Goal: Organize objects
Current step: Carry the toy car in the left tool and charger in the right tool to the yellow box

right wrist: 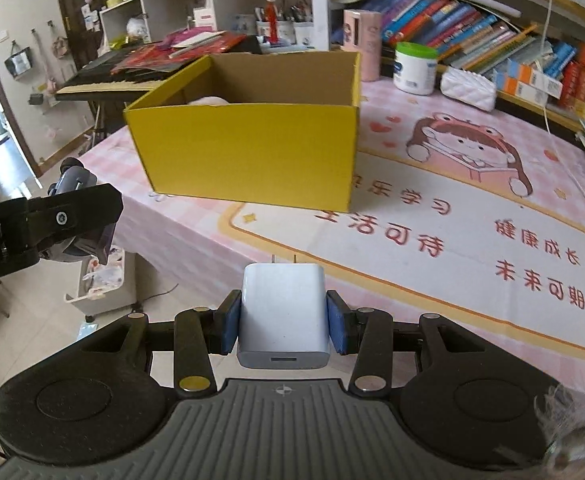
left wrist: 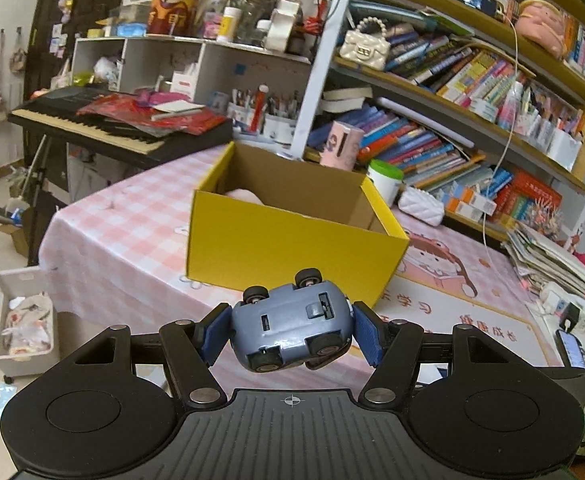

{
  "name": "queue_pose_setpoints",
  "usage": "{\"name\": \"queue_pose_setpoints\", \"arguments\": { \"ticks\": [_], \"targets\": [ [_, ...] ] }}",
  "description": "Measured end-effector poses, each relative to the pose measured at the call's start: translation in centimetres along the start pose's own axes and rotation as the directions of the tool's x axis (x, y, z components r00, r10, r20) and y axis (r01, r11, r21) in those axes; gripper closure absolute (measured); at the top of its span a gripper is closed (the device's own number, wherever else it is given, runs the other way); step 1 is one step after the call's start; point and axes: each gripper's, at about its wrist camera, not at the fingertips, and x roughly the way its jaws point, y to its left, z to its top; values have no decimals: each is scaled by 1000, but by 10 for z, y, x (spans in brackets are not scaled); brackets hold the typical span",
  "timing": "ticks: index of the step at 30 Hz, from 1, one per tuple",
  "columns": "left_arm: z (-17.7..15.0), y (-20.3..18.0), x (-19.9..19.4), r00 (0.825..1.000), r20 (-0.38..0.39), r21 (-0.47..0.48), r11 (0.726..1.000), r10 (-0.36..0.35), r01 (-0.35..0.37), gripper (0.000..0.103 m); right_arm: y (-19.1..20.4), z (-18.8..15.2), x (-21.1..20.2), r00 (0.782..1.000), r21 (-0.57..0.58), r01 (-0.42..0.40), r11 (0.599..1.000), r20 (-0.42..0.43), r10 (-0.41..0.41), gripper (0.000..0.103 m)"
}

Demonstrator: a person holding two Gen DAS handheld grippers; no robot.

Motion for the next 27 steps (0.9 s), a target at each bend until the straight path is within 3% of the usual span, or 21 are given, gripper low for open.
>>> {"name": "queue_pose_setpoints", "arguments": {
  "ticks": [16,27],
  "targets": [
    [13,7,-3,999,41,9,999,-33,33,39,5,10,-9,997,13,42,999,58,-42,62],
    [36,8,16,997,76,-16,1000,-24,25,39,4,51,-1,991,2,51,999,123,-51,62]
  ]
}}
